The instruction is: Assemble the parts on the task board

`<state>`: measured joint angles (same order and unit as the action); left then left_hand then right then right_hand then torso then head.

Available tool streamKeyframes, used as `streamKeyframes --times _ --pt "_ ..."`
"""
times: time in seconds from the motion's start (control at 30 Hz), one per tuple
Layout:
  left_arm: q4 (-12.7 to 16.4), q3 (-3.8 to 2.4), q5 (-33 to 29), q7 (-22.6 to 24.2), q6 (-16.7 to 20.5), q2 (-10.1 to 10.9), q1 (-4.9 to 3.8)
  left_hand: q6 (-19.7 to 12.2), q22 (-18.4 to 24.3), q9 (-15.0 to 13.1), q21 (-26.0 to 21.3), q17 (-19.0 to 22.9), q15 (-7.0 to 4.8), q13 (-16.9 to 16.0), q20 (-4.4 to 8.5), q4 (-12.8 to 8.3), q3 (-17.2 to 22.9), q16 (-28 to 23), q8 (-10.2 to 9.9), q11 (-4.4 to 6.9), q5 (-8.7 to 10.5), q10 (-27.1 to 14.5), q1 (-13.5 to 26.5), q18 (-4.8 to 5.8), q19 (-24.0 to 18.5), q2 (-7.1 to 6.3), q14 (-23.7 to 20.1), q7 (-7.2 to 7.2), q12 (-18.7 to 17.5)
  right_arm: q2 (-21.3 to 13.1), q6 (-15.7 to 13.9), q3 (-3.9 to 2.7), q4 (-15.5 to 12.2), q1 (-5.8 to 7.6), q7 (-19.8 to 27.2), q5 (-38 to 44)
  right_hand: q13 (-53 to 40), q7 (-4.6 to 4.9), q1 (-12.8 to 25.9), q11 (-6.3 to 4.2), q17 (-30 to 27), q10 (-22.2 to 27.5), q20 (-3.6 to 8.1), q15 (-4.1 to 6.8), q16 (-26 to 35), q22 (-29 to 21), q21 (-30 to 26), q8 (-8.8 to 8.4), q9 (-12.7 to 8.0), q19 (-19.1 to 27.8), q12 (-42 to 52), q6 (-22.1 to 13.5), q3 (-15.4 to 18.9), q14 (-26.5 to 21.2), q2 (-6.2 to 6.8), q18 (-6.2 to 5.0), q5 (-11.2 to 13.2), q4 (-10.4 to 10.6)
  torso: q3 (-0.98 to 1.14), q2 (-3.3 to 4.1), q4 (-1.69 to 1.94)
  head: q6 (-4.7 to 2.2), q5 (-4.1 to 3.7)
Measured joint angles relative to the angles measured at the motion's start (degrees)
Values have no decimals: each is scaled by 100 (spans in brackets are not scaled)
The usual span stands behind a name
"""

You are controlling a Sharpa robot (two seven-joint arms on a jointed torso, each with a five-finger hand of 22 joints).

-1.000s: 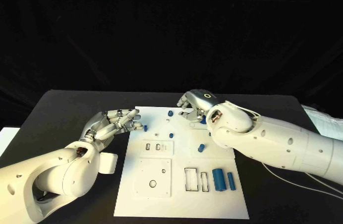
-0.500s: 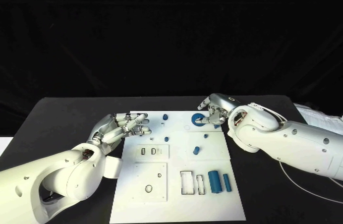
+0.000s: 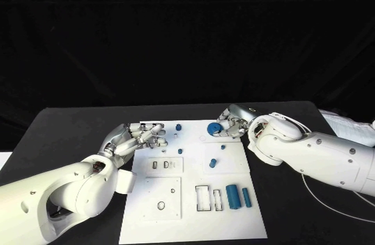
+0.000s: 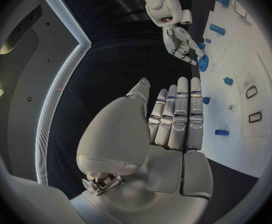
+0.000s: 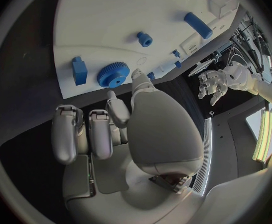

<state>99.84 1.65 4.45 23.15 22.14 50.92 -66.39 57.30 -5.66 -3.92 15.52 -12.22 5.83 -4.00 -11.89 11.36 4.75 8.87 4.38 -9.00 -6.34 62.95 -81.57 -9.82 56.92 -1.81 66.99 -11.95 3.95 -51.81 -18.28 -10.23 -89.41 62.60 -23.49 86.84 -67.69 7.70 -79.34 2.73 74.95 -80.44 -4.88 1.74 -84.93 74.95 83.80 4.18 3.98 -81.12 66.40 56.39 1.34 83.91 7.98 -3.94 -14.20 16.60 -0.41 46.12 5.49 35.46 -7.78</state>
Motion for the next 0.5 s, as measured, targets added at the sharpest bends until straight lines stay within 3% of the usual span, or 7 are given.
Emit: streamKeyframes --times 0.4,0.5 --pt "-22 0 19 -24 0 -6 0 0 0 0 0 -8 0 0 0 -15 15 0 0 0 0 0 -23 0 0 -23 0 0 0 138 17 -1 186 0 -17 -25 -435 -8 -91 -8 -1 -116 18 0 -70 -1 79 23 6 -87 396 89 -58 0 -151 0 -45 -57 -6 -2 18 29 4" --pt "-24 0 22 -27 0 -8 0 0 -1 0 0 -8 0 0 0 -15 15 0 0 0 0 0 -23 0 0 -23 0 0 0 168 23 -1 228 0 -25 -21 -474 -10 -118 -13 -1 -133 26 0 -74 -1 79 23 6 -95 412 117 -79 0 -177 64 -45 -79 -8 -2 19 36 4"
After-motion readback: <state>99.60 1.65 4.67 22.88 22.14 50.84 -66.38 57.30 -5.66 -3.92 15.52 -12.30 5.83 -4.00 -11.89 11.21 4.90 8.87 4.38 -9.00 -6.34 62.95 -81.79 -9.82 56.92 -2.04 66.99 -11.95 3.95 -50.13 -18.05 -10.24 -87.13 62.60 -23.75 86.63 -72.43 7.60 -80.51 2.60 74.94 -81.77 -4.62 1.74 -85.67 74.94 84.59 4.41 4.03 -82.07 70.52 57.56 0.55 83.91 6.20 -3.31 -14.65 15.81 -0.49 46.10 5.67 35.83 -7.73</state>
